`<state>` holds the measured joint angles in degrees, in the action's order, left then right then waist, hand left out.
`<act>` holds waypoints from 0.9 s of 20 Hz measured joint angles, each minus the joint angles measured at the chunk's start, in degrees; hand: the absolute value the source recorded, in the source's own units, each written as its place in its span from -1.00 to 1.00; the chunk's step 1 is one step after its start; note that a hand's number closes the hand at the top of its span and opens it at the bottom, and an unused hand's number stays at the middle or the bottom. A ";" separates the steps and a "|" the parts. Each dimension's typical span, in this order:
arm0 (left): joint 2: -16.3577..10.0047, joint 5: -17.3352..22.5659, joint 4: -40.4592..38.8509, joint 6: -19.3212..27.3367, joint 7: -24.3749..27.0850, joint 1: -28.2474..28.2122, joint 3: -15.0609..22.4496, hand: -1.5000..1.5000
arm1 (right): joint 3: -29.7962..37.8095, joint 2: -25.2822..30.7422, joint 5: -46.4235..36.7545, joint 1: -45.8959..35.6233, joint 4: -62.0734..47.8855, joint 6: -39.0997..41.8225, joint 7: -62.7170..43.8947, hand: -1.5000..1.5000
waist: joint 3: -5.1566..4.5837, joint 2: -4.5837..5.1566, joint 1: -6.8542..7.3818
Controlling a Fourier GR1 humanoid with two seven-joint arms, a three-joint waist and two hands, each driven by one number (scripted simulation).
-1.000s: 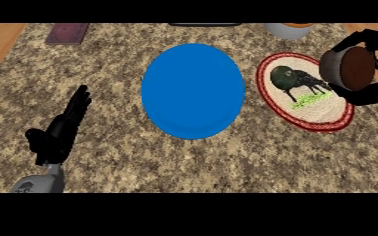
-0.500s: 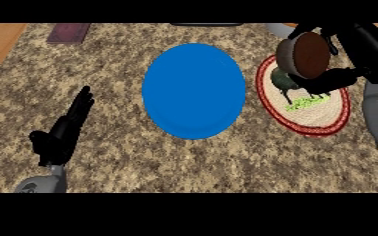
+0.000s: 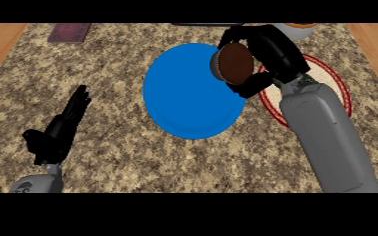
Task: Pick the cupcake from the placemat and place it in the plate
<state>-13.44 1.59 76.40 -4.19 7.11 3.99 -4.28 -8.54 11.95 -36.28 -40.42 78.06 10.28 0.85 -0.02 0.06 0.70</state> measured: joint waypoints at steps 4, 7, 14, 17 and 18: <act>0.69 -0.62 -1.02 0.25 0.53 0.78 -0.05 0.00 | -1.29 -5.08 -2.86 -3.39 -6.29 -2.99 -0.51 1.00 | 0.01 0.04 -0.05; 1.09 -1.31 -0.92 0.70 1.08 0.05 0.02 0.00 | -2.07 -8.26 -3.81 -4.19 -9.90 -5.87 -1.29 1.00 | 0.00 0.04 0.01; 1.27 -1.46 -0.06 0.18 0.07 0.50 0.18 0.00 | -2.79 -11.26 1.73 -9.34 -22.40 -16.56 -5.65 -1.00 | 0.02 0.17 0.60; 1.22 -1.67 0.05 -0.12 0.59 0.03 0.17 0.00 | -4.43 -11.60 5.50 -11.82 -27.89 -19.68 -7.12 -1.00 | 0.02 0.22 0.91; 1.50 -1.73 0.46 0.05 0.36 -0.23 0.29 0.00 | -4.15 -11.69 6.76 -12.00 -29.34 -20.55 -6.49 -1.00 | 0.02 0.22 0.91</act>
<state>-11.94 -0.14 76.86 -4.15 7.47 3.76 -3.99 -12.68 0.26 -29.53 -52.42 48.73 -10.27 -5.65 0.00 0.28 1.61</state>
